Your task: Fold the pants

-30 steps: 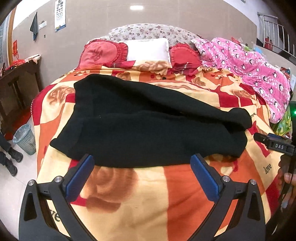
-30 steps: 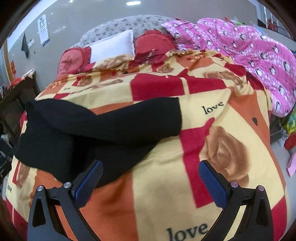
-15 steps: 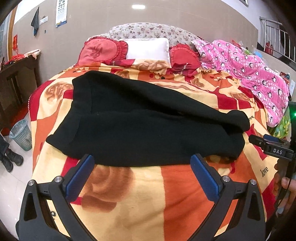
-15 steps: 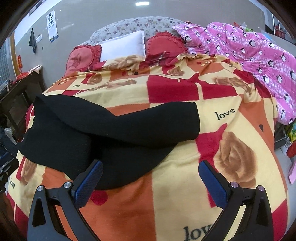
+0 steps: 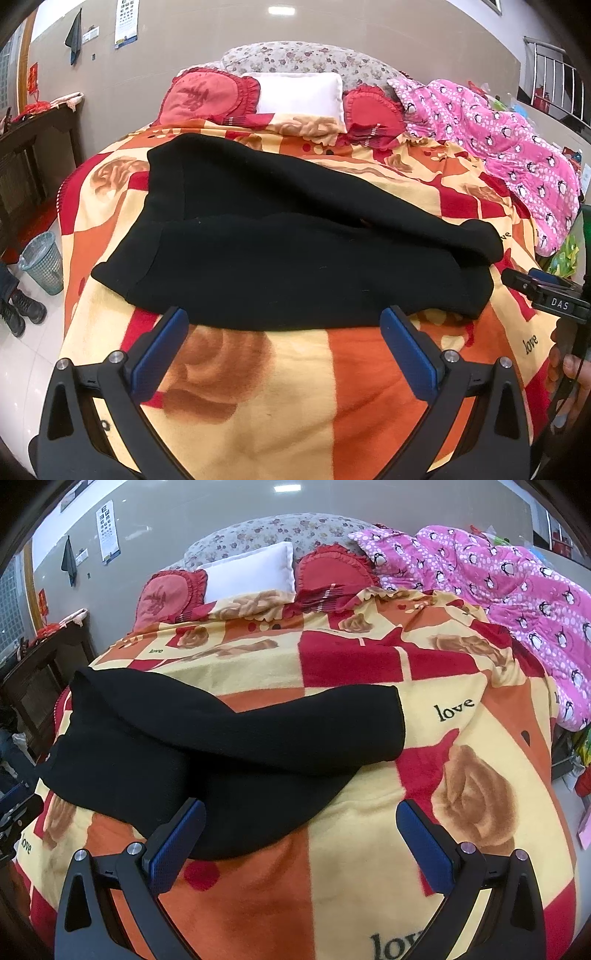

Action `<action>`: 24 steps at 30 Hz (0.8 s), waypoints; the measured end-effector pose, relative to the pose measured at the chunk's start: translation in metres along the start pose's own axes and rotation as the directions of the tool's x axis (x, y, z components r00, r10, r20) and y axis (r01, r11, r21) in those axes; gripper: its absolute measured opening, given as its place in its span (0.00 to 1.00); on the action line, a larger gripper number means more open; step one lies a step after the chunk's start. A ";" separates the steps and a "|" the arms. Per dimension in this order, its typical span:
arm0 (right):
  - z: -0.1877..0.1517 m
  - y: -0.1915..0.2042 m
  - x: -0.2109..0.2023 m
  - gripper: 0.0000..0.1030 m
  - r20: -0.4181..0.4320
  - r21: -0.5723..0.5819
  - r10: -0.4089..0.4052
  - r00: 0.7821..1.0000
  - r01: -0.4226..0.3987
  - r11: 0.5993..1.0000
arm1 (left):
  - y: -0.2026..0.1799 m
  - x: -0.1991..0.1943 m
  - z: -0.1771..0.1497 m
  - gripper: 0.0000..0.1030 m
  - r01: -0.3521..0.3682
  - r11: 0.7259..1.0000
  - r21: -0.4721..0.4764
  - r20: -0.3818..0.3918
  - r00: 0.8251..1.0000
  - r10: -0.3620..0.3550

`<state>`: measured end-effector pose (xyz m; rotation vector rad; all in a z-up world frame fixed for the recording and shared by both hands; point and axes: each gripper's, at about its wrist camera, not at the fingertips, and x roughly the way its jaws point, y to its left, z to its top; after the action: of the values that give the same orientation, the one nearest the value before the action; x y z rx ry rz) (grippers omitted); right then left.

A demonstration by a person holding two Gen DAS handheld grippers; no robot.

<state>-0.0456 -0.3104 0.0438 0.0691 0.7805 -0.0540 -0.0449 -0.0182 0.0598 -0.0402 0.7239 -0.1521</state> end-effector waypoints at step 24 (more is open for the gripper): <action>0.060 -0.001 0.084 0.62 -0.032 -0.128 -0.105 0.994 0.101 0.987 | 0.052 0.019 -0.006 1.00 -0.065 0.991 -0.113 -0.060 0.996 0.059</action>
<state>0.0558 -0.3185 0.0269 -0.0908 0.8241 -0.1015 -0.0289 0.0309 0.0381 -0.1237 0.7886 -0.0519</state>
